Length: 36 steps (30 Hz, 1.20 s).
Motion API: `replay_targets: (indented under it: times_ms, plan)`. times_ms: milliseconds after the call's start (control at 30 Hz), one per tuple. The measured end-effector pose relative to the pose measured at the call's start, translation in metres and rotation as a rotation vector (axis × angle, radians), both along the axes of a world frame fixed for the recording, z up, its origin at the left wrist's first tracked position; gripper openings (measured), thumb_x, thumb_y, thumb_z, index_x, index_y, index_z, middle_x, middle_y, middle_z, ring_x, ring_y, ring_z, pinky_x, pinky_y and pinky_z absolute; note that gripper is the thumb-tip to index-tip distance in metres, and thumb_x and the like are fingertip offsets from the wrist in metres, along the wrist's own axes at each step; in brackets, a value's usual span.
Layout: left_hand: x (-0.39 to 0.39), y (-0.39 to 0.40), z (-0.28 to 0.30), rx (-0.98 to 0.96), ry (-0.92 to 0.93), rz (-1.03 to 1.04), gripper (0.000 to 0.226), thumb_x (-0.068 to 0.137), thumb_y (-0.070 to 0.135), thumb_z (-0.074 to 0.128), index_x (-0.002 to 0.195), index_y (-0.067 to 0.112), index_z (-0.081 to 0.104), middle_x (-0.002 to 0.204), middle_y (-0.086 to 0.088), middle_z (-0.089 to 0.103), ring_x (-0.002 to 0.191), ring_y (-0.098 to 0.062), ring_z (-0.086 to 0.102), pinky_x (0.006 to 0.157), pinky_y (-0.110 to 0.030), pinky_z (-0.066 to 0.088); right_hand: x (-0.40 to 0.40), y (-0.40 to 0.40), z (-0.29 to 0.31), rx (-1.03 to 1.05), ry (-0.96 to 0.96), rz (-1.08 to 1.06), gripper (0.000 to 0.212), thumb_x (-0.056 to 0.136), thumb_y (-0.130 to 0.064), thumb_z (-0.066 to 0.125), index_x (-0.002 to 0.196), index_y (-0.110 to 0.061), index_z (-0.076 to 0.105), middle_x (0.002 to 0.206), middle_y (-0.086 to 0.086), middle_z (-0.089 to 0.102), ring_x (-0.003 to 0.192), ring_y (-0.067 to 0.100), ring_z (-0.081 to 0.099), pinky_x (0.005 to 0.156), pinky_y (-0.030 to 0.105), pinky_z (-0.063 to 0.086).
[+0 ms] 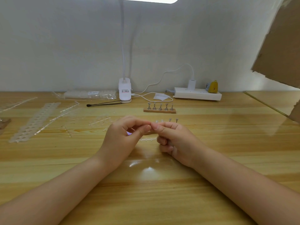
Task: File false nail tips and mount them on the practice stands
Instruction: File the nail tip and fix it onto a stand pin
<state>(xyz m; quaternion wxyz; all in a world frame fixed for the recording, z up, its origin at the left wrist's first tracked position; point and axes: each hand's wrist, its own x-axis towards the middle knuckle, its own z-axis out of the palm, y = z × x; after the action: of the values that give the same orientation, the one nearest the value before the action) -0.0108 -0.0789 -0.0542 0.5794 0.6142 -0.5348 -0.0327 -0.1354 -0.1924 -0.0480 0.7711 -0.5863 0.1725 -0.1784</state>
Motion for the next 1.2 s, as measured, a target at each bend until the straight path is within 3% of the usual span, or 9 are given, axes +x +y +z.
replay_targets:
  times_ms: [100,200,300,400,533,633,833,933,1200]
  plan:
    - [-0.003,0.001,0.001,0.011,0.09,0.015,0.027,0.074,0.039,0.068,0.1,0.035,0.068,0.087,0.01,0.07,0.077,-0.016,0.066,0.074,-0.049,0.056,-0.001,-0.001,0.001,0.041,-0.009,-0.005,0.022,0.073,-0.023,0.069,0.089,-0.008,0.067,0.077,-0.002,0.063,0.052,0.005,0.038,0.041,0.015,0.023]
    - [-0.002,0.002,0.002,0.01,0.078,0.072,0.014,0.073,0.035,0.072,0.08,0.023,0.071,0.076,0.004,0.07,0.072,-0.019,0.066,0.072,-0.05,0.054,-0.002,-0.002,0.003,0.094,-0.016,-0.037,0.02,0.074,-0.023,0.068,0.087,-0.008,0.064,0.06,-0.01,0.06,0.05,0.005,0.038,0.039,0.015,0.024]
    - [0.0,0.002,0.0,0.033,-0.03,0.115,0.019,0.077,0.023,0.077,0.068,0.012,0.066,0.068,-0.003,0.066,0.067,-0.019,0.062,0.067,-0.044,0.051,-0.001,-0.001,0.003,0.116,-0.024,-0.061,0.022,0.074,-0.023,0.068,0.089,-0.008,0.063,0.061,-0.01,0.061,0.049,0.005,0.038,0.038,0.015,0.025]
    - [0.0,0.001,-0.002,0.049,-0.15,0.119,0.023,0.079,0.02,0.075,0.065,0.016,0.059,0.064,0.0,0.059,0.062,-0.013,0.054,0.059,-0.028,0.045,-0.001,0.0,0.003,0.117,-0.03,-0.069,0.021,0.074,-0.023,0.069,0.089,-0.009,0.064,0.064,-0.009,0.062,0.05,0.005,0.038,0.039,0.015,0.025]
    - [-0.003,0.001,-0.006,0.054,-0.232,0.144,0.02,0.077,0.043,0.068,0.078,0.026,0.057,0.073,0.01,0.058,0.071,-0.01,0.055,0.062,-0.015,0.043,0.0,0.001,0.003,0.099,-0.029,-0.071,0.023,0.074,-0.024,0.068,0.089,-0.008,0.063,0.059,-0.011,0.06,0.049,0.005,0.038,0.039,0.015,0.025]
    - [-0.004,0.002,-0.006,0.011,-0.303,0.175,0.029,0.075,0.045,0.069,0.098,0.031,0.058,0.086,0.015,0.06,0.077,-0.006,0.057,0.07,-0.004,0.04,0.0,0.002,0.002,0.064,-0.02,-0.059,0.023,0.075,-0.026,0.067,0.088,-0.007,0.064,0.054,-0.011,0.059,0.048,0.004,0.038,0.039,0.015,0.026]
    - [0.0,0.003,-0.004,-0.039,-0.479,0.169,0.022,0.083,0.032,0.071,0.097,0.016,0.071,0.086,0.006,0.067,0.07,-0.007,0.059,0.067,-0.018,0.046,-0.001,0.002,0.0,-0.021,-0.006,-0.024,0.016,0.074,-0.029,0.071,0.077,-0.014,0.073,0.051,-0.008,0.045,0.049,0.006,0.038,0.039,0.015,0.028]
    - [0.002,0.004,-0.002,-0.034,-0.506,0.142,0.023,0.089,0.034,0.059,0.095,0.017,0.073,0.082,0.015,0.063,0.072,-0.005,0.058,0.068,-0.02,0.046,-0.001,0.003,-0.002,-0.057,-0.007,-0.061,0.012,0.08,-0.025,0.071,0.077,-0.013,0.072,0.056,-0.004,0.052,0.051,0.007,0.037,0.039,0.015,0.029]
    - [0.004,0.002,-0.001,0.014,-0.477,0.159,0.023,0.091,0.03,0.055,0.078,0.017,0.069,0.069,0.011,0.062,0.063,-0.011,0.056,0.06,-0.033,0.046,-0.005,0.012,-0.006,-0.666,0.04,-0.273,0.012,0.088,-0.023,0.068,0.087,-0.012,0.071,0.061,0.002,0.05,0.054,0.006,0.042,0.053,0.019,0.036]
